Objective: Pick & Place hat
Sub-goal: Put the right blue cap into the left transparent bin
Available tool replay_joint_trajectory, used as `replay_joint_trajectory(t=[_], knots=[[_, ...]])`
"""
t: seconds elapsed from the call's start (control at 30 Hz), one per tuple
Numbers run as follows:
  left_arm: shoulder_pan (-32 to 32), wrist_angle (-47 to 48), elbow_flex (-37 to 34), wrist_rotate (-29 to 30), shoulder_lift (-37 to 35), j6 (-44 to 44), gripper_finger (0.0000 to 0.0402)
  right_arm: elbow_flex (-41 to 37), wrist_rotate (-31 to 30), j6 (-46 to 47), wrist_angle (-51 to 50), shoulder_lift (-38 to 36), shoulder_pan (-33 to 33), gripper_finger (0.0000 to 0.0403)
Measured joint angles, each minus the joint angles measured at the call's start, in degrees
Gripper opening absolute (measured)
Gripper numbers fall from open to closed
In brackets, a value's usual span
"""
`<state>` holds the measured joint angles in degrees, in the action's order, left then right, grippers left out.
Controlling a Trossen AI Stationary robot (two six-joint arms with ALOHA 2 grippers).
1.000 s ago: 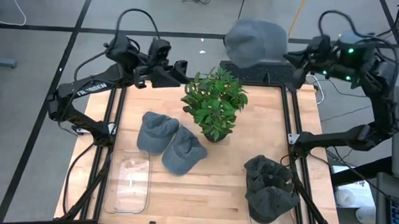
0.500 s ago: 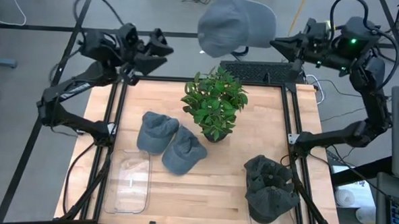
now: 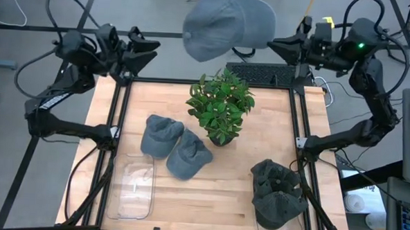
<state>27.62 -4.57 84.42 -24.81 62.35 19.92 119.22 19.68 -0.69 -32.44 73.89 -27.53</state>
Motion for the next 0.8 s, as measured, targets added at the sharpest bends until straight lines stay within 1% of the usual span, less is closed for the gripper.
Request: replay_joint_trajectory(t=[0.17,0.23,0.33,0.47,0.63,0.73,0.8], knots=[[-0.84,5.9,0.15,7.46,-2.07,1.97,0.0175,0.0,-0.43,-0.06,2.23,1.63,3.78,0.0],[-2.0,9.79,1.26,10.15,-2.42,0.99,0.0175,0.0,-2.33,-0.51,2.36,2.48,5.54,0.0],[-5.08,17.67,5.04,13.38,-2.22,-2.11,0.0175,0.0,-4.62,-1.62,2.25,3.86,7.76,0.0],[-9.88,27.6,10.98,20.28,-1.21,-5.57,0.0175,-0.02,-5.03,-1.92,2.3,5.15,8.8,0.0],[-14.81,32.71,15.56,25.36,0.19,-8.24,0.0175,-0.02,-6.88,-2.16,3.26,6.05,9.79,0.0],[-16.98,36.09,17.5,30.6,1.0,-8.99,0.0175,-0.02,-6.21,-1.69,5.72,6.47,10.05,0.0],[-18.35,36.66,18.11,34.26,1.55,-9.86,0.0175,-0.02,-6.21,-1.75,6.23,6.47,10.39,0.0]])
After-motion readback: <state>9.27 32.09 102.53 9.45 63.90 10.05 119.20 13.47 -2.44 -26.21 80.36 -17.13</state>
